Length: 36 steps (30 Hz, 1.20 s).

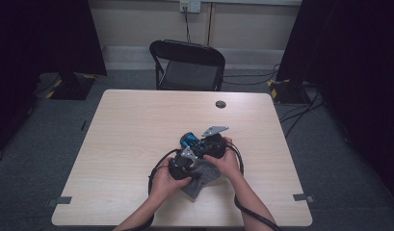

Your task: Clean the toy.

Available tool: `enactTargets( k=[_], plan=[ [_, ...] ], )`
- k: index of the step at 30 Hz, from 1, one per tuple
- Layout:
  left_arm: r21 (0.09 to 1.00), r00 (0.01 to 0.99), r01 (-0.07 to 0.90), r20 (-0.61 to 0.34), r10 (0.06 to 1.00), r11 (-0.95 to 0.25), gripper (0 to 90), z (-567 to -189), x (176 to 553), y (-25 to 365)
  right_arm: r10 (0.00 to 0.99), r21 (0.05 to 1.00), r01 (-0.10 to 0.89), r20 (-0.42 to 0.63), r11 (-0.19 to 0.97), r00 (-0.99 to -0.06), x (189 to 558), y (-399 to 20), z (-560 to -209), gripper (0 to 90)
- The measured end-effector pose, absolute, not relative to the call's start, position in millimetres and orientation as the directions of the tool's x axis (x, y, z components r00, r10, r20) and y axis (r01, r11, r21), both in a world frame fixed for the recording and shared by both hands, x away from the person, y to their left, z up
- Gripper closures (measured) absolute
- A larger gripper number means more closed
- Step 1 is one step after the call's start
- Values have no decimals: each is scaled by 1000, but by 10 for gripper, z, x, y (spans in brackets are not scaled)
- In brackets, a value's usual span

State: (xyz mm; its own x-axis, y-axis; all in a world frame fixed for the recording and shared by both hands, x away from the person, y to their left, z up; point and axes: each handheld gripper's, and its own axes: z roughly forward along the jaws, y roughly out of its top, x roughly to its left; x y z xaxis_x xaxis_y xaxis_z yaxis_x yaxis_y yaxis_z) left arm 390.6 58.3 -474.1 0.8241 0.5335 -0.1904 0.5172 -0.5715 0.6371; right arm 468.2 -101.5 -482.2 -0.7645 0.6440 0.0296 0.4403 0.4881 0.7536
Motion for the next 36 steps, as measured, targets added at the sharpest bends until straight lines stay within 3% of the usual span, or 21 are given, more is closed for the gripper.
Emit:
enactTargets(
  k=[36],
  plan=[
    [622, 744, 592, -176, 645, -513, 729, -4754, 4162, 836, 649, 761, 435, 24, 481, -760, 4663, -1015, -4833, 412]
  ],
)
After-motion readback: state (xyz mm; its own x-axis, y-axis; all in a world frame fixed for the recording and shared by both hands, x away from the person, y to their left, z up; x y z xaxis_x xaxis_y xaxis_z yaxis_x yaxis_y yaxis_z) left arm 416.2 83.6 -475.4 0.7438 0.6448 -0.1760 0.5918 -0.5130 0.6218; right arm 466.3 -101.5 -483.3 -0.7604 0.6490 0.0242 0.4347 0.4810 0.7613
